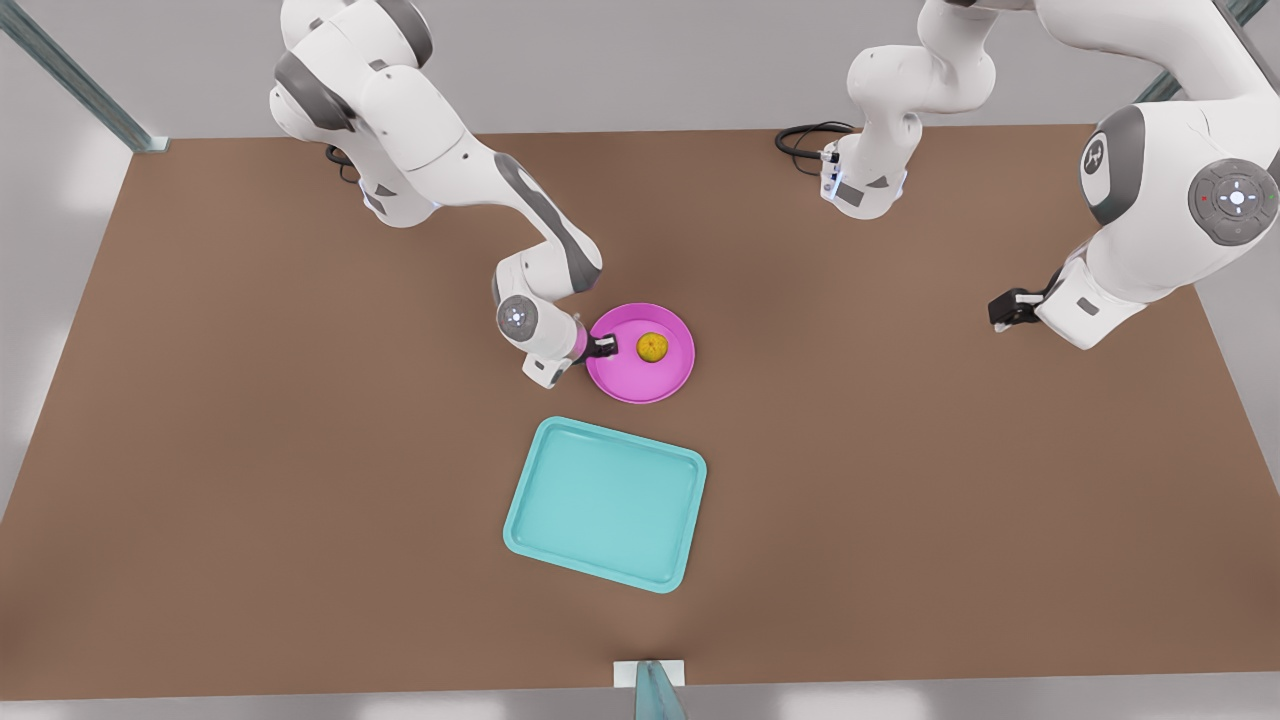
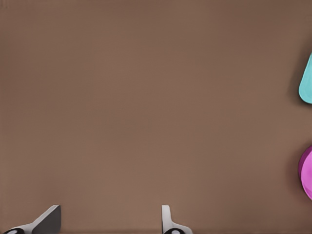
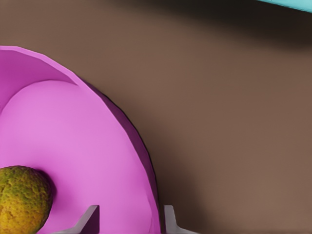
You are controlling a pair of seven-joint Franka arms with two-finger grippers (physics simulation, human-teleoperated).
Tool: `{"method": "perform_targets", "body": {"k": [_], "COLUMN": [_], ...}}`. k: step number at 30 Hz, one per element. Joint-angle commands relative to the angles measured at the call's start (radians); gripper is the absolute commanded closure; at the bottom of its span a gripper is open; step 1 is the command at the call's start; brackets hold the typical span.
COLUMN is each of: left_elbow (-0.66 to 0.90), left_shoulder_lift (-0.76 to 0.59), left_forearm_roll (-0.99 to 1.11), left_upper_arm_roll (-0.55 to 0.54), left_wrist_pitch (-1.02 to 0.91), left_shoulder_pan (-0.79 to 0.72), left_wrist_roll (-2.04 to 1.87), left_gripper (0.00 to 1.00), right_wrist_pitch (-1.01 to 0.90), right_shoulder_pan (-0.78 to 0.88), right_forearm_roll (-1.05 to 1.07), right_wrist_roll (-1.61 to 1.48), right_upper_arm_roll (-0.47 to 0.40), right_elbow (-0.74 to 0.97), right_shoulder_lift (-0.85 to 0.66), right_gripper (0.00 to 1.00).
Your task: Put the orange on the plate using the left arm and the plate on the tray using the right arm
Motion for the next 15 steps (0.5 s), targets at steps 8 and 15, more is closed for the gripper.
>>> {"method": "perform_targets", "body": {"k": [8,15], "left_elbow": [0.001,0.001], "left_shoulder_lift": [-0.003,-0.001], "left_forearm_roll": [0.001,0.001], "left_upper_arm_roll": [0.0,0.0], "left_wrist_pitch": [-0.009,-0.007], "left_shoulder_pan": [-0.001,-0.001], "left_wrist_roll": [0.059,0.059], "left_gripper": [0.0,0.0], "right_wrist_pitch": [-0.012,-0.061], "right_shoulder_pan": [-0.002,-0.003], "right_forearm_roll": [0.001,0.001], "right_wrist_roll": [0.004,0.0], "right_upper_arm_roll": [0.008,0.011], "right_elbow": [0.021,0.044], "right_shoulder_lift": [0.011,-0.003], "right_gripper": [0.66,0.79]}}
